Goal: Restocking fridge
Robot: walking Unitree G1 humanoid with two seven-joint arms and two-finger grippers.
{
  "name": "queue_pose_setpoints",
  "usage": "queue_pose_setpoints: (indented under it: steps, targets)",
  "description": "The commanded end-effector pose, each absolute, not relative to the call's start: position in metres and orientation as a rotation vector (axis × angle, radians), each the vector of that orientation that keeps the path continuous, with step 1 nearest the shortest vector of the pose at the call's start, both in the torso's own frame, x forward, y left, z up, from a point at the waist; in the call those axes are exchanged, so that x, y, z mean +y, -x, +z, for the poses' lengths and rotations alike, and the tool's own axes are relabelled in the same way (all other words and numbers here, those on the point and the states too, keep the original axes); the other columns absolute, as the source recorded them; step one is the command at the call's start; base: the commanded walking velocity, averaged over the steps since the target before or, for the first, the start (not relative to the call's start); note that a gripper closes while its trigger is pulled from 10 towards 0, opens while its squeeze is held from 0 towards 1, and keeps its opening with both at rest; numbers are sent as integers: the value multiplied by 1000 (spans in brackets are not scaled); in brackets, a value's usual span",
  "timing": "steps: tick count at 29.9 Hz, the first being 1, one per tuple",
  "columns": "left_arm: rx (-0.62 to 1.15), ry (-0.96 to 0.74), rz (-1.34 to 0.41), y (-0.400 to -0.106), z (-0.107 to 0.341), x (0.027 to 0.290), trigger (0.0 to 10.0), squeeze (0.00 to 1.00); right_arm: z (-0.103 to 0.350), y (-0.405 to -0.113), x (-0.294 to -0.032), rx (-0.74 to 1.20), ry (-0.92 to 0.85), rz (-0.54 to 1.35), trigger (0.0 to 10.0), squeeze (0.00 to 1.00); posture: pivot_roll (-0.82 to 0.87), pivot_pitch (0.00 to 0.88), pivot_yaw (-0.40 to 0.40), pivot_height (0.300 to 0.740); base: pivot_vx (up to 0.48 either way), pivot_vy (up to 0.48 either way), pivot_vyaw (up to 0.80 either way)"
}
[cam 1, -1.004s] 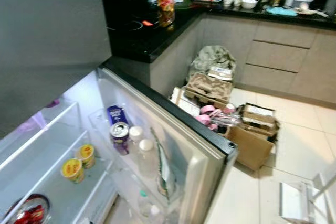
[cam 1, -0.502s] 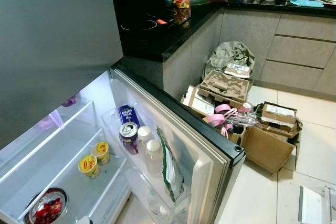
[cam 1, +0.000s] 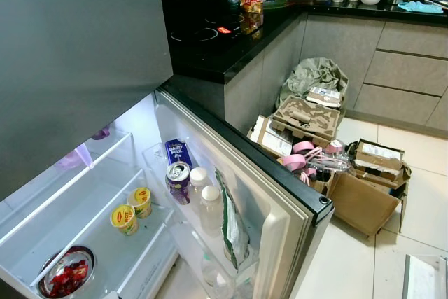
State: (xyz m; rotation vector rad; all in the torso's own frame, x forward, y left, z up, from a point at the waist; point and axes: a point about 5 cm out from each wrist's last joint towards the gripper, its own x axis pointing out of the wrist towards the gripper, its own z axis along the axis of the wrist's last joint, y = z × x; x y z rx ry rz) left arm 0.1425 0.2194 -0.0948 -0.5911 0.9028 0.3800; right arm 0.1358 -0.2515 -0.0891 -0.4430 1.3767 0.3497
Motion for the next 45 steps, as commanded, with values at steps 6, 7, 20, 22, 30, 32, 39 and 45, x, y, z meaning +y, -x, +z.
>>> queue_pose_setpoints:
  steps: [6,7,20,22,30,32,39,45]
  targets:
    - [932,596,386,-138,-98,216,10000,0,-88,-138,-253,1356,450,338,10000,0,-75,0,3,740,0,0,0]
    - [932,596,386,-138,-98,216,10000,0,-88,-138,-253,1356,450,338,10000,0,-75,0,3,740,0,0,0]
    - [931,598,386,-140,-96,218,10000,0,-88,-138,-252,1359,451,335,10000,0,-83,0,4,740,0,0,0]
    - [934,598,385,-140,-97,217,10000,0,-89,-138,-252,1361,451,336,10000,0,-83,0,4,740,0,0,0]
    - [949,599,373,-136,-99,213,10000,0,-89,-137,-249,1371,436,344,10000,0,-87,0,13,740,0,0,0]
    - [949,601,370,-136,-99,211,10000,0,-89,-137,-249,1372,435,346,10000,0,-87,0,13,740,0,0,0]
    - [952,600,365,-137,-99,210,10000,0,-90,-137,-249,1373,431,348,10000,0,-86,0,16,740,0,0,0]
    - [950,604,363,-138,-99,209,10000,0,-89,-137,-249,1375,427,348,10000,0,-85,0,17,740,0,0,0]
